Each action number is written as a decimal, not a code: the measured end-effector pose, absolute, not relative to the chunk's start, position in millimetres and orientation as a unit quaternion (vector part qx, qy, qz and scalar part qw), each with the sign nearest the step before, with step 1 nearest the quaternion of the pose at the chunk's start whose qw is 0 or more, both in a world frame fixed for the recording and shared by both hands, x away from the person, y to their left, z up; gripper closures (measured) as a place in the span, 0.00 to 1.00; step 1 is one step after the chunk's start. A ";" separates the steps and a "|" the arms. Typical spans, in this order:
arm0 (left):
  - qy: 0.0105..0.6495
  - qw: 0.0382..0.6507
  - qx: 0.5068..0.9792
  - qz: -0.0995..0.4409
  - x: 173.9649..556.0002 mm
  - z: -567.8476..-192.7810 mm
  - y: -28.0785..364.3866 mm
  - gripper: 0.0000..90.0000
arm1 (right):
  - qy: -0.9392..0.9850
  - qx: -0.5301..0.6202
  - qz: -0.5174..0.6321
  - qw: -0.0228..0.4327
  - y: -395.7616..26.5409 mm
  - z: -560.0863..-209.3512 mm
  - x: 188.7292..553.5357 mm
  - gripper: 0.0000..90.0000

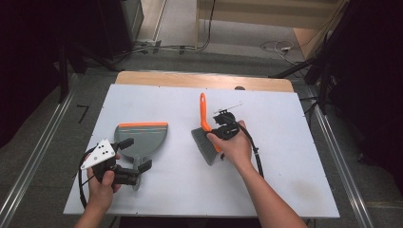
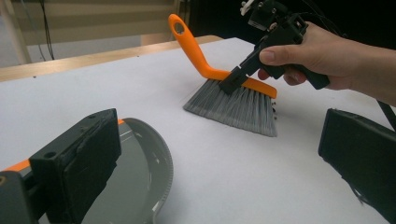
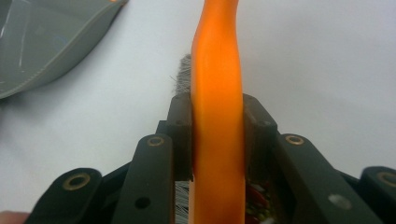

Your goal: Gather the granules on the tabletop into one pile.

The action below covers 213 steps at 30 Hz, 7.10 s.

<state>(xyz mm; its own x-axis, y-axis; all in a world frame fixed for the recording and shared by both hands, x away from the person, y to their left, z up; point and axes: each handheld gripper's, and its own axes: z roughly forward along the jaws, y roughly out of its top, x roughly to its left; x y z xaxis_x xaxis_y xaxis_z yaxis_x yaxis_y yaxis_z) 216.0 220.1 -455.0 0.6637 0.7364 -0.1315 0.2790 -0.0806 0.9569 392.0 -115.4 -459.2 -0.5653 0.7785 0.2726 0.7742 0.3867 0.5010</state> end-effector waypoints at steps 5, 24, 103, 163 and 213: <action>0.358 0.576 0.707 0.199 216.0 -454.9 220.2 0.00 | 0.826 0.478 0.300 0.008 -128.3 -459.6 394.0 0.75; 0.358 0.575 0.708 0.199 215.7 -454.6 219.6 0.00 | 0.810 0.502 0.304 0.015 -155.1 -461.1 396.5 0.75; 0.361 0.576 0.705 0.201 216.1 -454.4 220.5 0.00 | 0.751 0.581 0.313 0.019 -169.0 -459.2 433.7 0.75; 0.360 0.571 0.710 0.199 218.5 -456.5 214.5 0.00 | 0.945 0.164 0.278 0.044 -203.2 -447.8 369.6 0.75; 0.361 0.569 0.712 0.196 219.9 -458.2 214.2 0.00 | 0.932 0.188 0.296 0.092 -196.2 -448.7 422.2 0.75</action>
<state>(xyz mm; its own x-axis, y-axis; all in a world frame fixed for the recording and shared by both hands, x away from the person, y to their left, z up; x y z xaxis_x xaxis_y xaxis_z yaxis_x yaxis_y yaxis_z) 219.9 214.2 -458.2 0.6621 0.7377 -0.1322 0.2910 -0.0905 0.9524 422.2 -196.2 -448.7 -0.9125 0.4047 -0.0599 0.2958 0.7538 0.5867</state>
